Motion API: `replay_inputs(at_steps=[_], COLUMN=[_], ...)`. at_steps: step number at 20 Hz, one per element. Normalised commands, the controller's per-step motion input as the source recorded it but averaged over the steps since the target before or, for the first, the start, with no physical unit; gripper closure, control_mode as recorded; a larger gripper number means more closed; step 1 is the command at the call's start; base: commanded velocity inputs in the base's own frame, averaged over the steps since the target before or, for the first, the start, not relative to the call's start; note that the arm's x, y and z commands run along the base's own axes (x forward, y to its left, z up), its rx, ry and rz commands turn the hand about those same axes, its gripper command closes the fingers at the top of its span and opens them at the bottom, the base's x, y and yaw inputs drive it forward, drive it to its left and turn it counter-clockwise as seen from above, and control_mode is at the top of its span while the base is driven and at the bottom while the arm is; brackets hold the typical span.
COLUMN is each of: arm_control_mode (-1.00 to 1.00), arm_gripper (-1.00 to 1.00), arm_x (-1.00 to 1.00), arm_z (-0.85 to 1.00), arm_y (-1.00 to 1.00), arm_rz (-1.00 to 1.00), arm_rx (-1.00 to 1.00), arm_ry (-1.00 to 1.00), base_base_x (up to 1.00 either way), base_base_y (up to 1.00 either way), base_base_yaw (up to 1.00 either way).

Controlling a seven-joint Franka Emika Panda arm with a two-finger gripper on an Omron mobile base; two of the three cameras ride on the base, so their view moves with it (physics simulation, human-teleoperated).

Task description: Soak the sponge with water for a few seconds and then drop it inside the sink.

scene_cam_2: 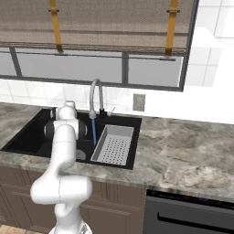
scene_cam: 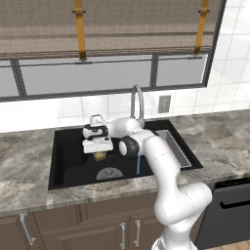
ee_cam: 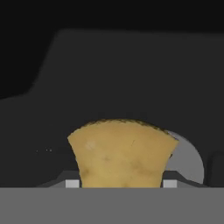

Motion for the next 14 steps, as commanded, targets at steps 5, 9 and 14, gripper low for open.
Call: replay_inputs(at_steps=[5,9,14], arm_control_mode=[-1.0,-1.0,-1.0], arm_gripper=[1.0,1.0,1.0], arm_x=[0.08,0.04,0.01], arm_z=[-0.35,-0.36,-0.3], arm_y=[0.0,0.0,0.0], arm_rz=[0.0,0.0,0.0], arm_rx=[0.0,0.0,0.0], arm_ry=[0.0,0.0,0.03], base_base_x=[0.0,0.0,0.0], base_base_y=[0.0,0.0,0.0], base_base_yaw=[0.0,0.0,0.0])
